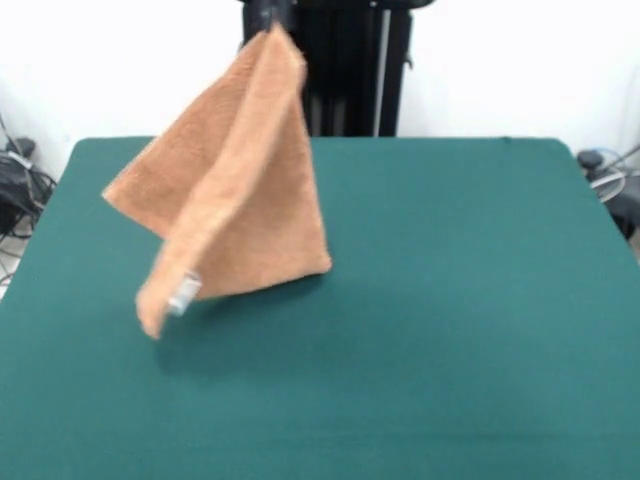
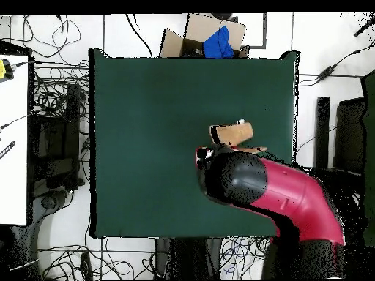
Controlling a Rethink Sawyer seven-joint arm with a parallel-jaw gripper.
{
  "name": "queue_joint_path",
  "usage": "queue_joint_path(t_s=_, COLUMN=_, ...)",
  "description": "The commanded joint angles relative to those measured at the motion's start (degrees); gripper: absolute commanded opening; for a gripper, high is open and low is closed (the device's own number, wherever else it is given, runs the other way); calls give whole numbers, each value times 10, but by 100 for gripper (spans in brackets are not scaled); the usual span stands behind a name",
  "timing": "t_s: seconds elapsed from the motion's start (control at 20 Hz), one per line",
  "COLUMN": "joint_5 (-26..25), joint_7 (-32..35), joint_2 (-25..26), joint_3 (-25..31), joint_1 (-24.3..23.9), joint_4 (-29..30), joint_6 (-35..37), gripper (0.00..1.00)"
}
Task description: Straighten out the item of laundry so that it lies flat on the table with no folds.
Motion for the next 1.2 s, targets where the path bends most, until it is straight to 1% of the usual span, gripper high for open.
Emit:
queue_joint_path(t_s=0.05, joint_5=43, joint_7=257, joint_2=-18, joint_3=-51, joint_1=78, joint_4=74, joint_6=-28, gripper=0)
queue_joint_path(t_s=0.3, joint_5=58, joint_7=308, joint_2=-9, joint_3=-79, joint_1=127, joint_4=84, joint_6=-50, gripper=0)
queue_joint_path(t_s=0.4, joint_5=60, joint_7=345, joint_2=-1, joint_3=-93, joint_1=155, joint_4=80, joint_6=-57, gripper=0)
queue_joint_path(t_s=0.55, joint_5=61, joint_7=372, joint_2=7, joint_3=-105, joint_1=177, joint_4=80, joint_6=-69, gripper=0)
queue_joint_path(t_s=0.8, joint_5=66, joint_7=401, joint_2=23, joint_3=-110, joint_1=197, joint_4=81, joint_6=-93, gripper=0)
queue_joint_path(t_s=1.2, joint_5=63, joint_7=420, joint_2=27, joint_3=-102, joint_1=204, joint_4=94, joint_6=-121, gripper=0)
